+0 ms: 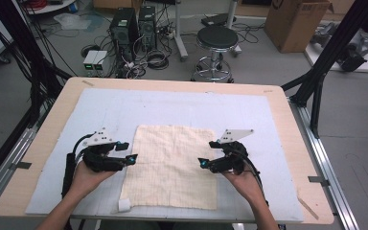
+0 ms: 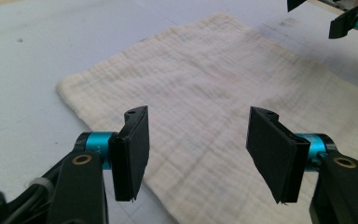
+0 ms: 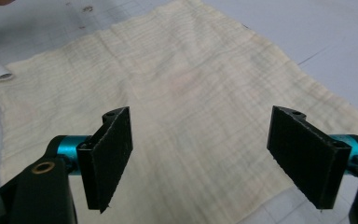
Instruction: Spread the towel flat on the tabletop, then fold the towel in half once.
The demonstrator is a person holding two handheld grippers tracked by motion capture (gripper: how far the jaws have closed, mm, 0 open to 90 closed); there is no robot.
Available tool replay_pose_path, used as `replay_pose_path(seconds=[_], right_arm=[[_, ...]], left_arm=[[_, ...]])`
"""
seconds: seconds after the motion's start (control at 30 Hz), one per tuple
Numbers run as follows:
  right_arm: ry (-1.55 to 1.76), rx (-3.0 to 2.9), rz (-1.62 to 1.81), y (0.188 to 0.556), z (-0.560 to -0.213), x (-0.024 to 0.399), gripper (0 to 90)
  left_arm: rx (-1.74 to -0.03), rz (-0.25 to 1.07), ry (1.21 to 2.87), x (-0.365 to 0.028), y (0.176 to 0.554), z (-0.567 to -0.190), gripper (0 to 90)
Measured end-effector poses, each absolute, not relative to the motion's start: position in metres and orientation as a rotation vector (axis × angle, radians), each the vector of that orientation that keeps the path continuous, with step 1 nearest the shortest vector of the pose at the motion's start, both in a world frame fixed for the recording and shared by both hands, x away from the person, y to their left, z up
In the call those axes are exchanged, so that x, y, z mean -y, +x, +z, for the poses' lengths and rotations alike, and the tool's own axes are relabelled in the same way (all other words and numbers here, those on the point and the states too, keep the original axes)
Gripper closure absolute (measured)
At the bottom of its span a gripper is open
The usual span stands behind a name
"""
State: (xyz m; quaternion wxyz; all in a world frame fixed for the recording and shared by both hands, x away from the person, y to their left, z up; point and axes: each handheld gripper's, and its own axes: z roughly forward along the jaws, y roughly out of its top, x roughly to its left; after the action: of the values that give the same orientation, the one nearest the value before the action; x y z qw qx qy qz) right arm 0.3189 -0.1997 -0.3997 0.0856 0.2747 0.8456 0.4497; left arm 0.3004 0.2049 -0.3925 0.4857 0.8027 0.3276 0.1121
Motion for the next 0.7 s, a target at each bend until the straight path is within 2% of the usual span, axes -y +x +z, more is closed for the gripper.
replay_pose_path(seconds=[0.37,0.7], right_arm=[[0.849,-2.488,1.335,0.339,-0.389,0.2,22.8],[0.927,-2.443,1.314,0.368,-0.384,0.204,24.8]], left_arm=[[-0.812,0.263,1.936,-0.199,0.327,-0.382,41.7],[-0.842,0.31,1.91,-0.194,0.362,-0.375,44.6]])
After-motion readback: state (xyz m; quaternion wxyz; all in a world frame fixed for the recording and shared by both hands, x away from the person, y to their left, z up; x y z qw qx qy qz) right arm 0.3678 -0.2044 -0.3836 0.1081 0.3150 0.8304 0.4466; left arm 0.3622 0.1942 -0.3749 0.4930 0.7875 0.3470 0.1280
